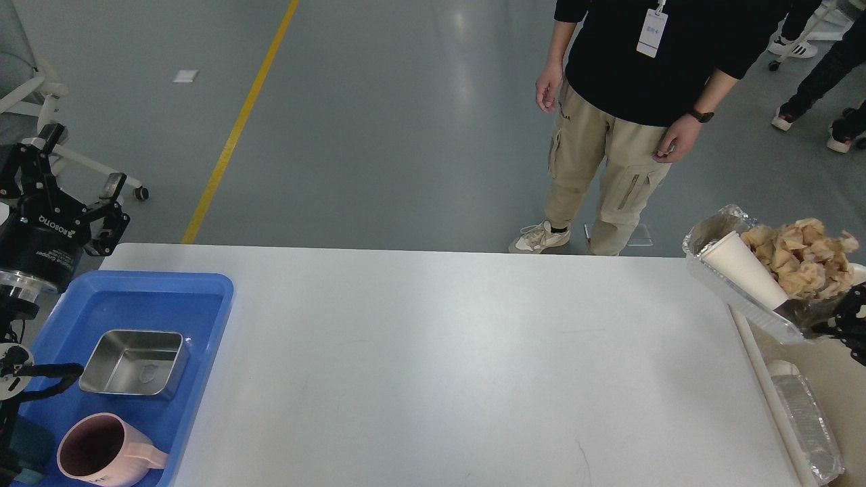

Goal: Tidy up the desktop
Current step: 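Swing the foil tray over the beige bin and tip contents in, then lower the foil tray into the beige bin with the right gripper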

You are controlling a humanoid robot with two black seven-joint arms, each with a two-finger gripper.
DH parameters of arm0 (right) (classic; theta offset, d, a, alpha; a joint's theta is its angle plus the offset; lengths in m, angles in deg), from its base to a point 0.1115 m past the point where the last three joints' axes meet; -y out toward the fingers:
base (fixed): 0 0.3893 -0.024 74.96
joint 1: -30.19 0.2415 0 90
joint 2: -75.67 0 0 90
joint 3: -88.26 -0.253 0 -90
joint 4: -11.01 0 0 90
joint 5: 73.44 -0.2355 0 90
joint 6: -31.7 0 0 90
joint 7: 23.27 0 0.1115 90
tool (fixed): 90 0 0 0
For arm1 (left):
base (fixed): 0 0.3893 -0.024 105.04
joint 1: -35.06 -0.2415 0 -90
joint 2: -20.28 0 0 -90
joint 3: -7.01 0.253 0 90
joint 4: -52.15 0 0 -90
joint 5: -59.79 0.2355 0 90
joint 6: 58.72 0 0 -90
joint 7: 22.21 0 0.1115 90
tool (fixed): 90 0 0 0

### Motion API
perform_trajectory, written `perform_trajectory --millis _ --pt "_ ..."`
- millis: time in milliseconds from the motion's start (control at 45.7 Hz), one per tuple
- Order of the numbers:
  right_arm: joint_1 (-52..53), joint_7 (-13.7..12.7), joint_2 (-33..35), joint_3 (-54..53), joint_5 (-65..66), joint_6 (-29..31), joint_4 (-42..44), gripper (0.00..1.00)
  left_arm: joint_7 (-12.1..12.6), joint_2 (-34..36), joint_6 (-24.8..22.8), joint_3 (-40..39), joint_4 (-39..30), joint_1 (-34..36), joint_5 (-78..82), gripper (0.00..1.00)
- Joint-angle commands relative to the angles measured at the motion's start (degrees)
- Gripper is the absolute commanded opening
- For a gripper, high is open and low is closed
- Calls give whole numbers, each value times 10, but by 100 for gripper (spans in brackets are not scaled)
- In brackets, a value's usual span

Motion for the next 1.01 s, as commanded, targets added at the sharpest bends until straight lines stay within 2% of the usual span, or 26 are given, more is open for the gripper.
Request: perform_trajectory --millis 0,197,656,984 --pt "-28 1 2 1 -28 -3 20 0 1 -13 1 -1 1 -26 -17 97" --pt "-61 1 -4 1 -81 -4 66 0 1 -15 2 -2 1 -57 -61 97" --pt "-125 -1 -18 2 -189 -11 142 0 -3 -15 -2 -1 0 -75 -69 97" --pt "-164 -1 -42 0 -201 -8 204 0 -3 -15 -9 0 -7 -83 -69 97"
